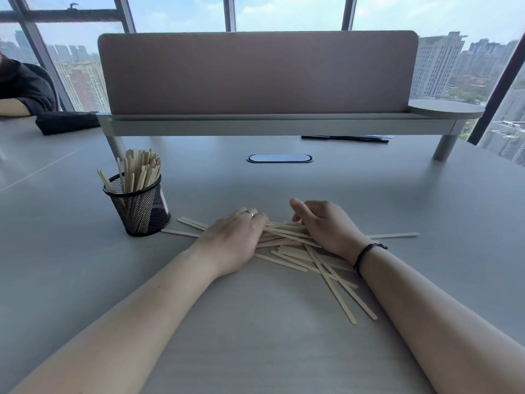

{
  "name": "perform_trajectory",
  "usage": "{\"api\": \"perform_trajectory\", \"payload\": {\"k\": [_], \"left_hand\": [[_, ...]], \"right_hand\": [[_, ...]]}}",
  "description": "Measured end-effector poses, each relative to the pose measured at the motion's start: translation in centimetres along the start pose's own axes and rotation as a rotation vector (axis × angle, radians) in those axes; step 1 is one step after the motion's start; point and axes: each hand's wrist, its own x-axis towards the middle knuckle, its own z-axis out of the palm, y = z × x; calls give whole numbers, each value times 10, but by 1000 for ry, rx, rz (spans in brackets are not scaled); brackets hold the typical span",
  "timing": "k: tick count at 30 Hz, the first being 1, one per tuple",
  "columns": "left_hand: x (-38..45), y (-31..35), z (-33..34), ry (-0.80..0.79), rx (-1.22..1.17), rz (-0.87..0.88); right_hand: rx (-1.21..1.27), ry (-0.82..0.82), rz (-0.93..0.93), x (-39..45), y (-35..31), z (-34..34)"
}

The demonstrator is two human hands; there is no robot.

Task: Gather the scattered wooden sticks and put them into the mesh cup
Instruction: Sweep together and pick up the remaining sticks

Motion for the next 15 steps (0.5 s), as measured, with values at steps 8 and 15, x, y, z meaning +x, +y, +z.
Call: {"api": "perform_trajectory", "payload": {"k": [8, 15], "left_hand": [[0, 2, -2, 84, 130, 60], [0, -1, -6, 136, -17, 36]], "right_hand": [[277, 110, 16, 2, -12, 6], [664, 218, 121, 2, -13, -4]]}}
